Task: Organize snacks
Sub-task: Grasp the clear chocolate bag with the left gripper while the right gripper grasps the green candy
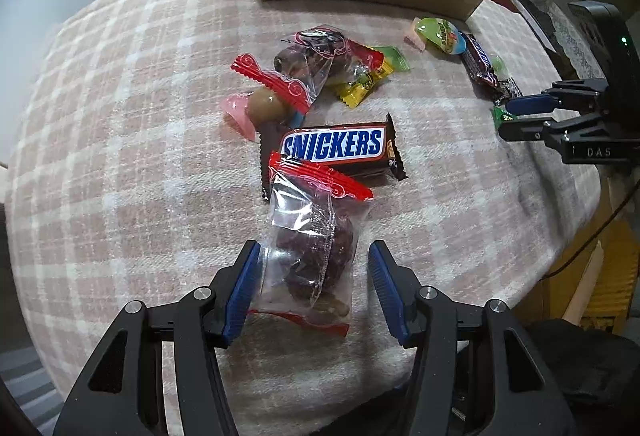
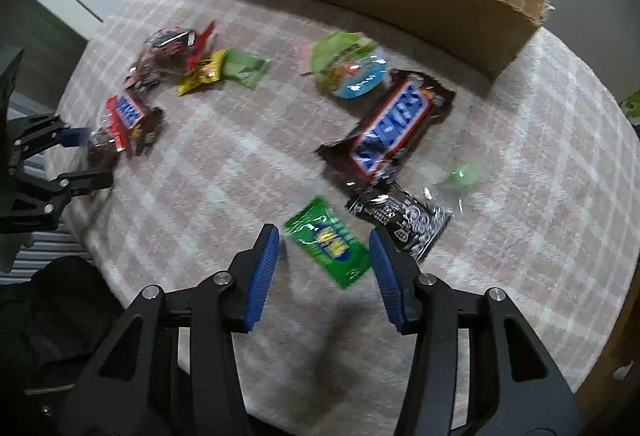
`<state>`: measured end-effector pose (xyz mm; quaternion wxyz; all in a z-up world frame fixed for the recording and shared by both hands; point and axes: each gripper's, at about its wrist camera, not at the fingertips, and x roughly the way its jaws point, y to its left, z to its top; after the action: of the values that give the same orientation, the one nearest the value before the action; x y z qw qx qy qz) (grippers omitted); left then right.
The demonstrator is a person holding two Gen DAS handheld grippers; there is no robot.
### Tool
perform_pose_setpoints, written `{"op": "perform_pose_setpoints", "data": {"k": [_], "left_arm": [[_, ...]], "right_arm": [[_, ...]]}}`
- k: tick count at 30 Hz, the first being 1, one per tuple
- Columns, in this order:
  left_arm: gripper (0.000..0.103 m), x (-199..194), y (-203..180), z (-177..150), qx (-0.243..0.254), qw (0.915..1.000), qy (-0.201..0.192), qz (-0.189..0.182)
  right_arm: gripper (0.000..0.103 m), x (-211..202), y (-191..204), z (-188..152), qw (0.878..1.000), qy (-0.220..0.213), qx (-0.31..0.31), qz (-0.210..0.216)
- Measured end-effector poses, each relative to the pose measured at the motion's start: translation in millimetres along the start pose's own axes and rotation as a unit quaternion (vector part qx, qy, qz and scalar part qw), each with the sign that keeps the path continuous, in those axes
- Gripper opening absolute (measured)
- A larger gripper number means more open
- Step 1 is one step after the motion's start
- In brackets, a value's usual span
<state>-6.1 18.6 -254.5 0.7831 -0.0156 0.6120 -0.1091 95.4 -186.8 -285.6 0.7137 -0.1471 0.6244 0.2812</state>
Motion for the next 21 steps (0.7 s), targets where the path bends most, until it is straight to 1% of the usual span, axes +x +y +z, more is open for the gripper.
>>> {"op": "perform_pose_setpoints", "data": {"k": [3,4,6,7,8,9,11,13,14,15,19,21], "left_arm": [[0.052,0,0,-1,0.001,1.0,-0.003,0.004],[0.051,3,-6,0,0.001,1.0,-0.003,0.006],[0.046,3,-6,0,0.001,0.9999,-0.006,0.009],[0.044,5,-8,1,-0.002,0.9999,-0.007,0.009],[0.042,4,-6,0,-0.005,0.9999,-0.008,0.008],[0.041,3,-3,-1,-0.011,0.9999,-0.01,0.005],[0.04,2,1,-2,-0.02,0.9997,-0.013,0.0],[0.039,2,1,-3,-0.022,0.9997,-0.015,0.001],[0.037,1,1,-3,-0.021,0.9996,-0.016,0.002],[0.037,0,2,-3,-0.023,0.9996,-0.018,0.002],[0.036,-4,10,-3,-0.04,0.9989,-0.02,-0.011],[0.035,-9,13,-4,-0.048,0.9984,-0.024,-0.018]], "right_arm": [[0.05,1,5,0,1.0,0.007,-0.015,-0.007],[0.05,1,8,-1,1.0,0.009,-0.024,-0.007],[0.049,1,14,-4,0.999,0.015,-0.037,-0.006],[0.048,2,18,-5,0.999,0.018,-0.043,-0.01],[0.043,2,22,-6,0.998,0.02,-0.05,-0.018],[0.041,3,25,-6,0.998,0.021,-0.057,-0.03],[0.039,4,28,-5,0.997,0.02,-0.06,-0.046],[0.034,5,31,-3,0.997,0.015,-0.054,-0.055],[0.028,5,32,-2,0.997,0.012,-0.048,-0.056],[0.026,5,33,-1,0.998,0.009,-0.042,-0.054],[0.025,6,38,3,0.999,-0.002,-0.021,-0.048],[0.025,3,42,2,0.999,-0.009,-0.008,-0.037]]}}
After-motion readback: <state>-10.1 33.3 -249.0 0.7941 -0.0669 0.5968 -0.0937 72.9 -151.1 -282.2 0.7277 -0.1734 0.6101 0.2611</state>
